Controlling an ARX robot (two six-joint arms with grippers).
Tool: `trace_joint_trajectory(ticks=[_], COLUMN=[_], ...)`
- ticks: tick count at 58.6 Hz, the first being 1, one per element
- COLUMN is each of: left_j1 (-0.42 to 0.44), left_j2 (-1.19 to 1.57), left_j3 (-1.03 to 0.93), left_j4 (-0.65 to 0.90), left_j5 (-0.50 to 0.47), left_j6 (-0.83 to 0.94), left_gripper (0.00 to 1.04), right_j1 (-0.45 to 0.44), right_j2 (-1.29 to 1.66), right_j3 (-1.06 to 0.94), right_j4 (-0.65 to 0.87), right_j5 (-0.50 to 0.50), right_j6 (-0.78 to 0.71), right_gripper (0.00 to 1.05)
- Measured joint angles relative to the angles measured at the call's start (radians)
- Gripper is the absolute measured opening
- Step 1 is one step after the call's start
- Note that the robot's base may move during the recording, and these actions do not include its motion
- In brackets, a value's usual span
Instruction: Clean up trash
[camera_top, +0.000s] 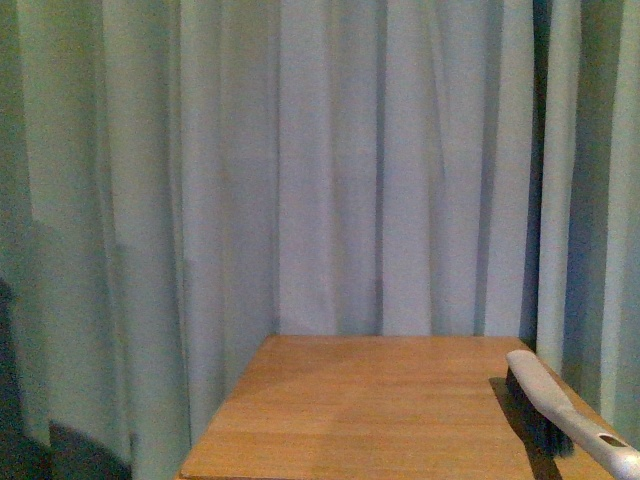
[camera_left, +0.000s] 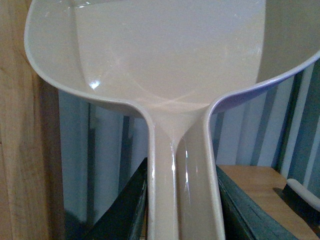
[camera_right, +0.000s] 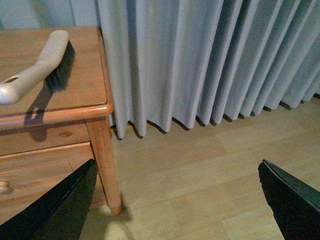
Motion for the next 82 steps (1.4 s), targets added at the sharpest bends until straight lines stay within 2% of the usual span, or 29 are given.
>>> trace_joint_trajectory(ticks=[5, 12, 25, 31, 42, 62, 82], left_j1=[0.000, 0.000, 0.000, 0.000, 0.000, 0.000, 0.000], left_j2=[0.000, 0.000, 0.000, 0.000, 0.000, 0.000, 0.000], left_j3=[0.000, 0.000, 0.000, 0.000, 0.000, 0.000, 0.000], left_j4=[0.000, 0.000, 0.000, 0.000, 0.000, 0.000, 0.000], left_j5=[-0.002, -0.002, -0.001, 0.000, 0.000, -0.001, -0.001], left_j6=[-0.001, -0.002, -0.002, -0.002, -0.002, -0.002, -0.002], left_gripper=[0.28, 0.28, 0.28, 0.28, 0.28, 0.28, 0.28], right_j1=[-0.005, -0.003, 0.019, 0.028, 0.040, 0.043, 0.047], right_j2=[0.166, 0.390, 0.807, 1.020, 1.225, 1.394, 1.440], right_j3=[0.083, 0.243, 0.646, 0.868, 1.077, 1.212, 1.212], right_j4=[0.087, 0.108, -0.034, -0.156, -0.318, -0.427, -0.393], right_j5=[-0.055, -0.149, -0.285, -0.304, -0.319, -0.320, -0.327], right_j6=[0.024, 0.055, 0.165, 0.216, 0.261, 0.331, 0.380], right_gripper=[0.97, 0.97, 0.97, 0.97, 0.97, 0.97, 0.97])
